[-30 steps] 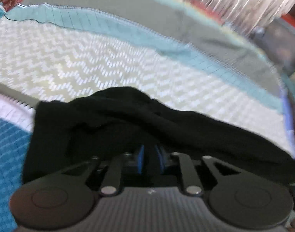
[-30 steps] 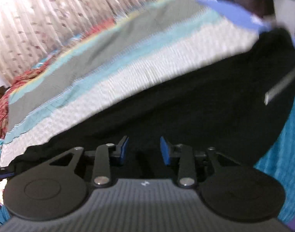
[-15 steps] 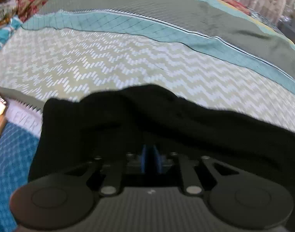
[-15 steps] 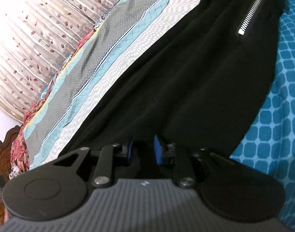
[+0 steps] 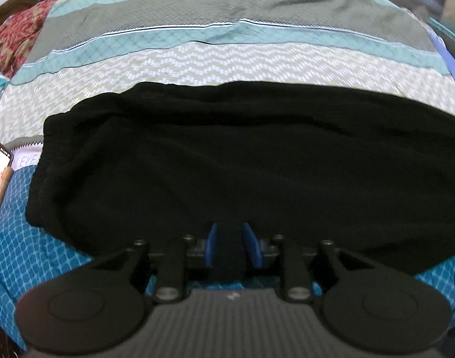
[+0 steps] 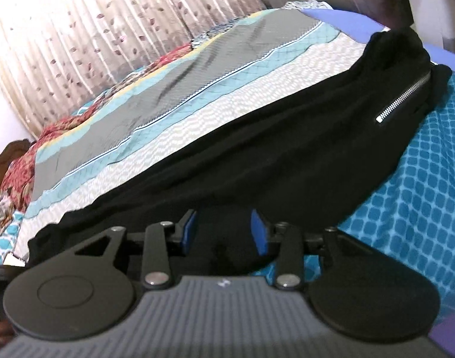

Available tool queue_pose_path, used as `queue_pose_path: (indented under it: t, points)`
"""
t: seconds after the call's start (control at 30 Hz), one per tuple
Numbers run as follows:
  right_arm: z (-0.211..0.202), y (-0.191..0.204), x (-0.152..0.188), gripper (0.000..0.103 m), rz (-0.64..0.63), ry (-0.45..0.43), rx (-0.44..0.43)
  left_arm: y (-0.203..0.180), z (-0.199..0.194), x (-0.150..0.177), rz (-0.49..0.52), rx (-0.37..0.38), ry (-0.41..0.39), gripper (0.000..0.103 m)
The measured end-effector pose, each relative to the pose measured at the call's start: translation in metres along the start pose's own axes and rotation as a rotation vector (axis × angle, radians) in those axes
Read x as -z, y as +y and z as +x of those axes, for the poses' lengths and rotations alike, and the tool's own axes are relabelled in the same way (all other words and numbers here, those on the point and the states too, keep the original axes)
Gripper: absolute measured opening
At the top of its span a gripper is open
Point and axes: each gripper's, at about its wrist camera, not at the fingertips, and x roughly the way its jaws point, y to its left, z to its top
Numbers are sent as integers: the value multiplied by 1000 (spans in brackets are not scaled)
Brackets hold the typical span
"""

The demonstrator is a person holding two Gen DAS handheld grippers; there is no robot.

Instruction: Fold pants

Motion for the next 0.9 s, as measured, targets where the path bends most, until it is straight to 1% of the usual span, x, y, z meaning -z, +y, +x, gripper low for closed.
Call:
queue_pose_path:
  t: [0.13, 0.23, 0.3, 0.4, 0.47, 0.6, 0.8, 0.9]
  points:
    - [1, 5, 3, 43, -8, 42, -33, -7, -3, 5, 19, -12, -1, 26]
    - [8, 14, 5, 43, -23, 69, -66, -5, -4, 7, 12, -17, 5, 28]
    - [19, 21, 7, 45, -49, 93, -55, -4, -3, 9, 7, -21, 10, 29]
    - [32, 15, 15, 45, -53, 141, -6, -3, 0, 10, 6, -24, 17, 30]
    - [29, 15, 20, 45, -82, 109, -7, -3, 0, 12, 7, -24, 16, 31]
    - [30, 22, 21, 48, -129, 100, 6, -4, 1, 12, 5, -23, 13, 32]
    - [22, 7, 30, 49, -90, 87, -18, -2, -2, 17, 2, -19, 7, 36]
    - [23, 8, 30, 49, -80, 85, -17, -1, -3, 19, 1, -20, 4, 38]
